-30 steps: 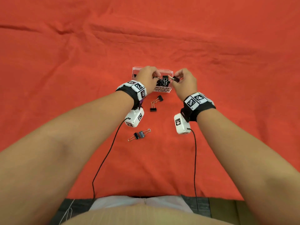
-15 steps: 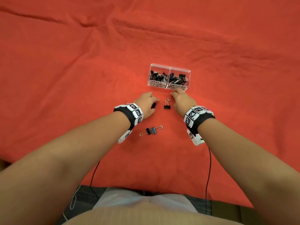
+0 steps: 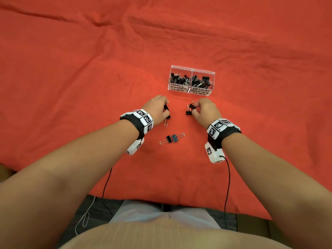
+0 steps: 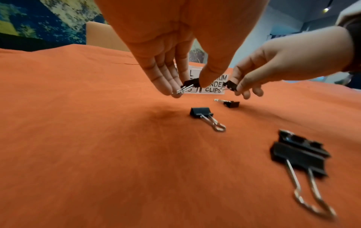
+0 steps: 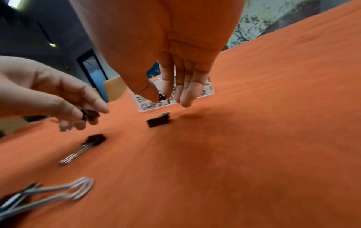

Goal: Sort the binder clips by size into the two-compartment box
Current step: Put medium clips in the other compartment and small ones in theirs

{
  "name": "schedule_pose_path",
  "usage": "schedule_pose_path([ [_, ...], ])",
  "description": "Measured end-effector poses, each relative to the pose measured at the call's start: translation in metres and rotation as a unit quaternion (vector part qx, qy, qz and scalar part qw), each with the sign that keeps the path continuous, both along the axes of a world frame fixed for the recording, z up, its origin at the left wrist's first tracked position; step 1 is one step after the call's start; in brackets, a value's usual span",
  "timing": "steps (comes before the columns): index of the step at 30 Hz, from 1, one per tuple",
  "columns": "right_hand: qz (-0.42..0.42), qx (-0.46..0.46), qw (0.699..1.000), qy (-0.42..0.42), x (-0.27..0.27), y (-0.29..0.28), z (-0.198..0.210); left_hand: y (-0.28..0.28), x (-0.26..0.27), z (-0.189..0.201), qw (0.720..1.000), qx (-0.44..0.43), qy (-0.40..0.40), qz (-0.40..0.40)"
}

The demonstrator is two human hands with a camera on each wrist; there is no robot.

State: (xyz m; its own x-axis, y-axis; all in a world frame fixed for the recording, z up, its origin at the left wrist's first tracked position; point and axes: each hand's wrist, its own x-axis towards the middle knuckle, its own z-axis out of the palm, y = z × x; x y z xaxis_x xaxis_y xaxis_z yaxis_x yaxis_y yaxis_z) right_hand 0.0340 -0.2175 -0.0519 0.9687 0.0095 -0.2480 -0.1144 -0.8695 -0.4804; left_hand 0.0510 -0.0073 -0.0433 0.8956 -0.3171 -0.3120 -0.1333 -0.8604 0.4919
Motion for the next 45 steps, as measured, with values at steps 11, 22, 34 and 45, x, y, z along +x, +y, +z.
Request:
schedule_pose_path([
  [11,0.077,-0.093,0.992,0.046,-0.007,0.034,0.001,0.001,-0.024,-0.011,0.988,0.104,0.018,-0.117],
  [22,0.041,-0.017,0.997,0.057,-0.009,0.022,-0.005,0.000,-0.017,-0.010,0.986,0.115,0.002,-0.117],
  [34,-0.105,0.076,0.986,-0.100,0.044,-0.006,0.049,0.000,-0.017,-0.008,0.995,0.039,0.054,-0.074],
  [45,0.074,0.049,0.995,-0.053,0.006,0.023,0.040,-0.004,-0.005,-0.007,0.995,0.048,0.039,-0.081],
])
